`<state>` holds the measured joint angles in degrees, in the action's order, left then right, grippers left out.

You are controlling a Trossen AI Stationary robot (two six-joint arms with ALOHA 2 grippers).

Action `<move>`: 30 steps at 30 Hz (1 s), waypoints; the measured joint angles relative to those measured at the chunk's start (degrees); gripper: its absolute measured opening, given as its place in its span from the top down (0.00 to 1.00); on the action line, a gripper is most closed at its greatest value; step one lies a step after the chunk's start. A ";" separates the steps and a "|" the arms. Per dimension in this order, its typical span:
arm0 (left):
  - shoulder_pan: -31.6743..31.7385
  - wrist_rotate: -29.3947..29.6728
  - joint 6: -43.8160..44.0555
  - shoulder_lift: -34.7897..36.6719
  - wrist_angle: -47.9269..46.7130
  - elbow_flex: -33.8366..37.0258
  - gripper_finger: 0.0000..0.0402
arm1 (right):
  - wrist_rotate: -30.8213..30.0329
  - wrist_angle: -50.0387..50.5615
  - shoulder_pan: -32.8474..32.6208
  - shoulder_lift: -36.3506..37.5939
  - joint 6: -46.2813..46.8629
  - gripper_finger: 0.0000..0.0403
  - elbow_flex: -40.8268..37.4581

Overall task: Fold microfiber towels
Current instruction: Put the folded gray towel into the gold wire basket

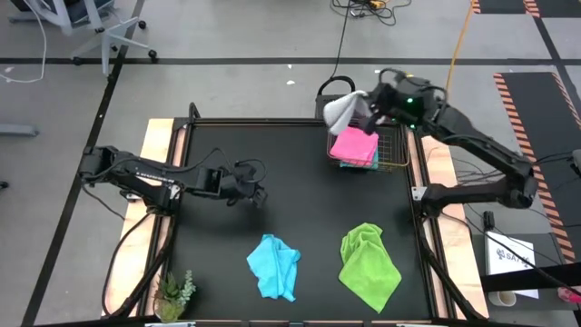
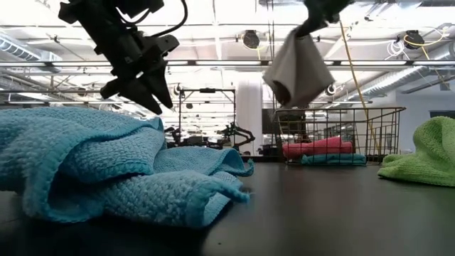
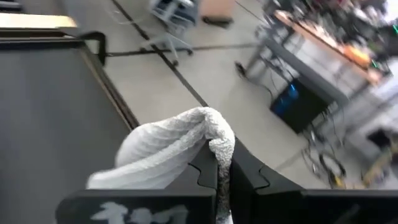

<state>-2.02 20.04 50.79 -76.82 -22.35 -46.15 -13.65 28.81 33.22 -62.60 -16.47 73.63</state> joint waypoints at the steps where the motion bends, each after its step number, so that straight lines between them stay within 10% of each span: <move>1: 0.31 0.02 -0.07 0.00 0.00 0.00 0.63 | -0.01 1.31 1.19 0.76 0.85 1.00 0.00; 13: 2.69 -0.02 -1.02 0.00 -0.04 0.00 0.63 | 8.67 13.95 8.08 0.34 8.09 1.00 -0.09; 30: 3.52 -0.09 -0.90 0.00 -0.11 0.00 0.63 | 9.04 5.16 16.00 -6.67 -9.62 1.00 -0.13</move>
<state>1.50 19.95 49.88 -76.82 -22.46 -46.15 -4.61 33.97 49.23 -69.27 -26.09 73.49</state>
